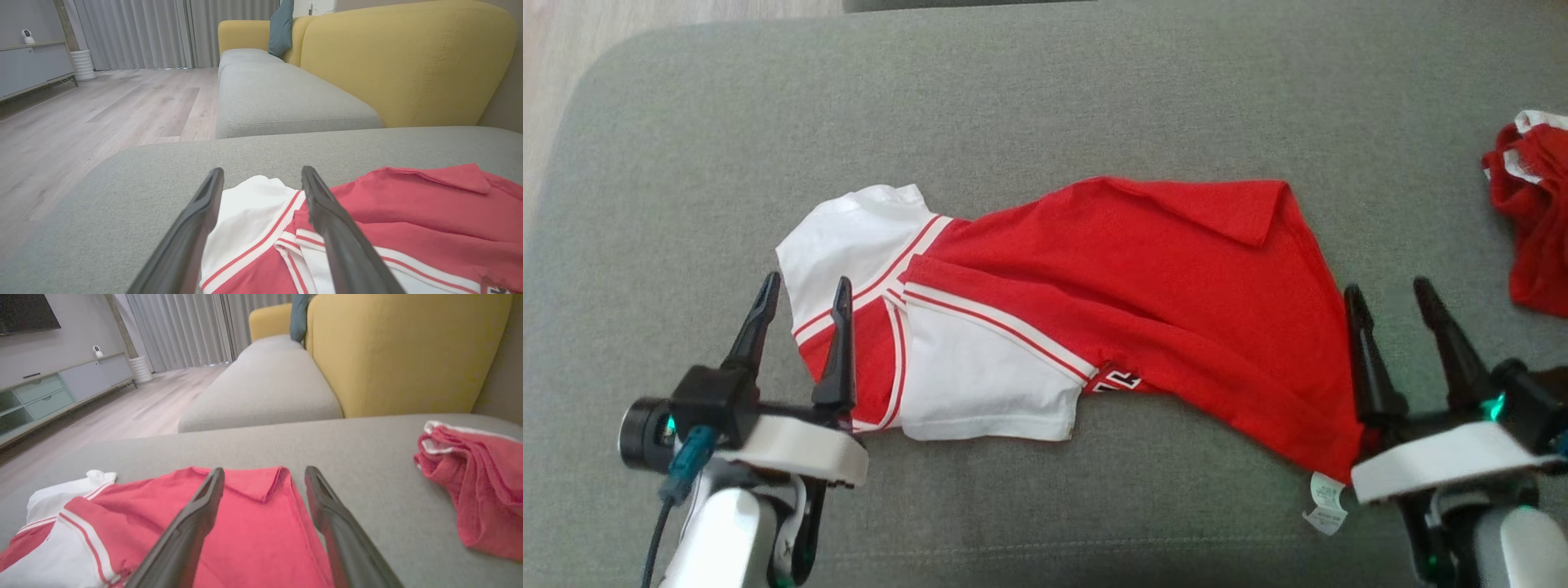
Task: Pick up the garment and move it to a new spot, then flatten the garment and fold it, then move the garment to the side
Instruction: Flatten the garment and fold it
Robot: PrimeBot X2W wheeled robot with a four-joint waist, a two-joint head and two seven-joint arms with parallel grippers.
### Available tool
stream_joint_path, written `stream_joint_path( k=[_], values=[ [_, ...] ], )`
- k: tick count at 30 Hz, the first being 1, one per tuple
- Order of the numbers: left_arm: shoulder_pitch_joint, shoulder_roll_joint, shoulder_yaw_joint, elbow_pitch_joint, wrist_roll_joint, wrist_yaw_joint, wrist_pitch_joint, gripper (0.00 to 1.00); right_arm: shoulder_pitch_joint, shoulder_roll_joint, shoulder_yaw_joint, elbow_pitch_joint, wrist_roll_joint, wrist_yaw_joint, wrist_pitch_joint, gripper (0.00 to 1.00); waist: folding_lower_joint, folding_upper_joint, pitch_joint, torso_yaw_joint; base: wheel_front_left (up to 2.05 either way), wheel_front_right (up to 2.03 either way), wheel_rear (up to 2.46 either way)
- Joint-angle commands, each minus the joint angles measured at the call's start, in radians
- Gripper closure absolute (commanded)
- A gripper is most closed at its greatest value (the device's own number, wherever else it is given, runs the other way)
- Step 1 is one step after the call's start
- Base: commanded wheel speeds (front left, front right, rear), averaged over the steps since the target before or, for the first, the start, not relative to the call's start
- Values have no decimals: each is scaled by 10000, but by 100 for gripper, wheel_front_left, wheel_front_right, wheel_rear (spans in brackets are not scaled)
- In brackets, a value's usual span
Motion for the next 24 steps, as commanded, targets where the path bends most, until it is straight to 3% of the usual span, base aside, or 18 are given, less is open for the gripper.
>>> stream_joint_path(
  k=[1, 24],
  values=[
    [-156, 256, 364, -379, -55, 107, 39, 0, -613, -355, 376, -472, -125, -7, -345, 0, 0, -1, -58, -42, 0, 0, 0],
    [-45, 337, 262, -555, -199, 297, 157, 0, -1015, -384, 570, -112, -127, -7, -514, 0, 0, -1, -49, 1, 0, 0, 0]
  ],
)
